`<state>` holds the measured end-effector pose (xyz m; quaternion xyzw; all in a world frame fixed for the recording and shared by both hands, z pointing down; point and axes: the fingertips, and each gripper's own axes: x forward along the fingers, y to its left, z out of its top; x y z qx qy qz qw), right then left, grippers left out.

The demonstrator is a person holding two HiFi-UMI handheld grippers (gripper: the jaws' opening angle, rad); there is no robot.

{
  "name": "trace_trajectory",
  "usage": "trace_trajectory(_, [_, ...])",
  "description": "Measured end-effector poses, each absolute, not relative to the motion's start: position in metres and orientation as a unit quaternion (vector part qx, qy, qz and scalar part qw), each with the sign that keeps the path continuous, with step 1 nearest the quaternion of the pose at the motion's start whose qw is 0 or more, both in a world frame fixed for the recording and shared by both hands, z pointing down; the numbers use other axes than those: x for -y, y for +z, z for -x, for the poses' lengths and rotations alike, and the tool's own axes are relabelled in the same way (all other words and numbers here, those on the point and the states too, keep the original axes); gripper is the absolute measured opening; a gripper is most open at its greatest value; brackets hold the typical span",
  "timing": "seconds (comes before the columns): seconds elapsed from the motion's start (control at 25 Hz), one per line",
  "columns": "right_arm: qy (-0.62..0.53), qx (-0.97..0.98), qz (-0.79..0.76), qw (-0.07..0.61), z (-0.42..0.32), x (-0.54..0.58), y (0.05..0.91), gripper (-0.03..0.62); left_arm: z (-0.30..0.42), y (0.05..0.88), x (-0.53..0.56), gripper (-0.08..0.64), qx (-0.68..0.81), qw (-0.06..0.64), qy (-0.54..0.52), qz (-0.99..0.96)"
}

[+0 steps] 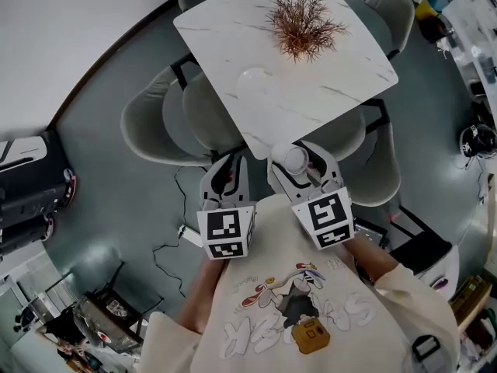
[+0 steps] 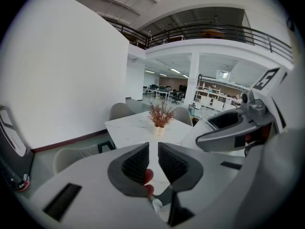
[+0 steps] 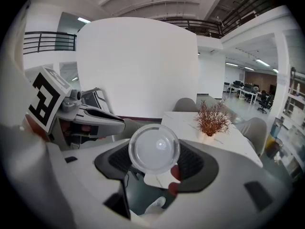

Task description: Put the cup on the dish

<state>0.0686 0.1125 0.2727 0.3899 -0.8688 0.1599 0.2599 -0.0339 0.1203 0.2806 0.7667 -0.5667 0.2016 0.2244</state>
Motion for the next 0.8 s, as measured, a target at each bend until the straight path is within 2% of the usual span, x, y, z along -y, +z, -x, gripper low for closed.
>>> trace_trajectory(0.8, [0.176, 0.886, -0.332, 0.27, -0.074, -0.043, 0.296, 0.27, 0.01, 0.287, -0.052, 0.058, 0.591, 0.244, 0.21, -0.739])
